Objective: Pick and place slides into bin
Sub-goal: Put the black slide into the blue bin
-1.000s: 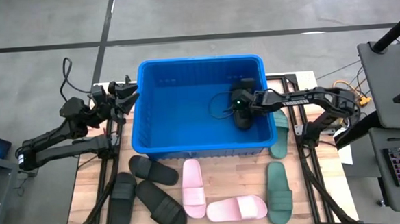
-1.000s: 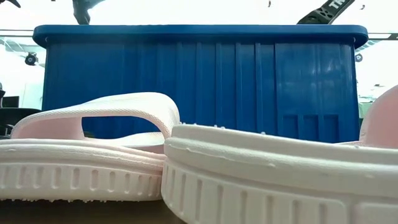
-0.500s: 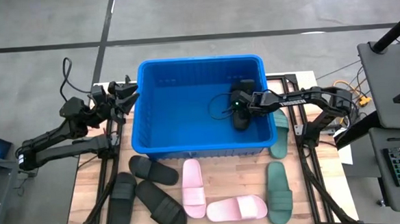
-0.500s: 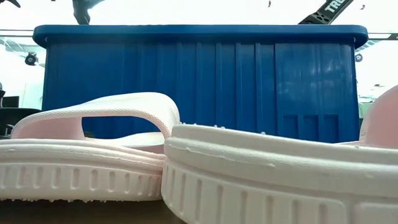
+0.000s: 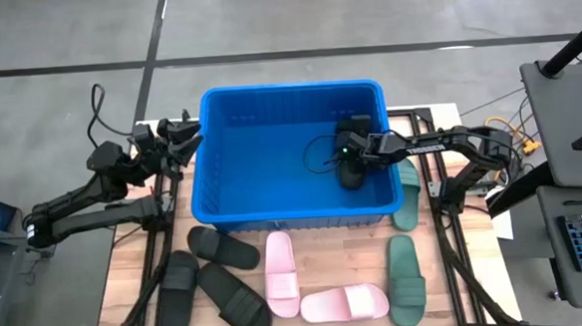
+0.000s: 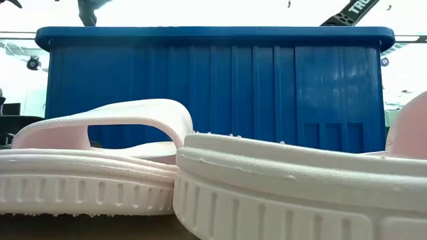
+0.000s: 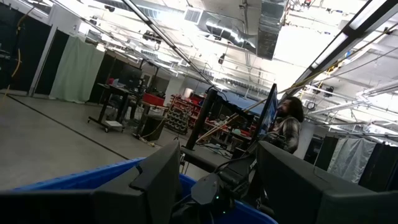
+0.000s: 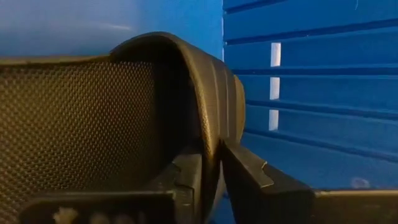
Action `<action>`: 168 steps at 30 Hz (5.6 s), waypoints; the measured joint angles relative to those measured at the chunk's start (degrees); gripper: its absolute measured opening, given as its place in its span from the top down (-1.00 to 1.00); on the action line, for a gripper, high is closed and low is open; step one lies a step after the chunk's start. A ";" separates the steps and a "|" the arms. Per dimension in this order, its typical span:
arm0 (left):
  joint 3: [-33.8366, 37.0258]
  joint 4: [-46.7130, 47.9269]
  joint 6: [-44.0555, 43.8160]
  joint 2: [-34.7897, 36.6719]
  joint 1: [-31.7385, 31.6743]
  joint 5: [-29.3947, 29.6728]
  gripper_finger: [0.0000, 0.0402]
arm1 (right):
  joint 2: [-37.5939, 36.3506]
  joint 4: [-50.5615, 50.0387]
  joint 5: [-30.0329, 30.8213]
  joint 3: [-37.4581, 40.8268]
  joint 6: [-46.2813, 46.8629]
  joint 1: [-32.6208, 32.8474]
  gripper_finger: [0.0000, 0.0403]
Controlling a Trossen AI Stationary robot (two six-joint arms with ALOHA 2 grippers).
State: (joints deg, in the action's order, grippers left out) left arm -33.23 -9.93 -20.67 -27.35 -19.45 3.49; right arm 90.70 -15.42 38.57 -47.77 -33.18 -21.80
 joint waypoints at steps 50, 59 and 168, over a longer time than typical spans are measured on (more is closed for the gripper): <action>0.11 -0.02 -0.13 0.24 0.03 -0.26 0.01 | -15.47 -12.73 -12.09 -0.28 14.29 0.20 0.37; 0.11 -0.02 -0.13 0.17 0.03 -0.26 0.01 | -20.99 -12.63 -11.95 -0.26 15.84 1.81 0.41; 1.29 6.74 -31.16 -1.11 1.92 -34.64 0.01 | -30.60 24.85 -12.03 -0.22 43.71 40.33 0.59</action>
State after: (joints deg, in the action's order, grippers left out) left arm -31.94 -3.20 -51.82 -28.47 -17.53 -31.16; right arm 60.10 9.43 26.55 -47.99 10.52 18.52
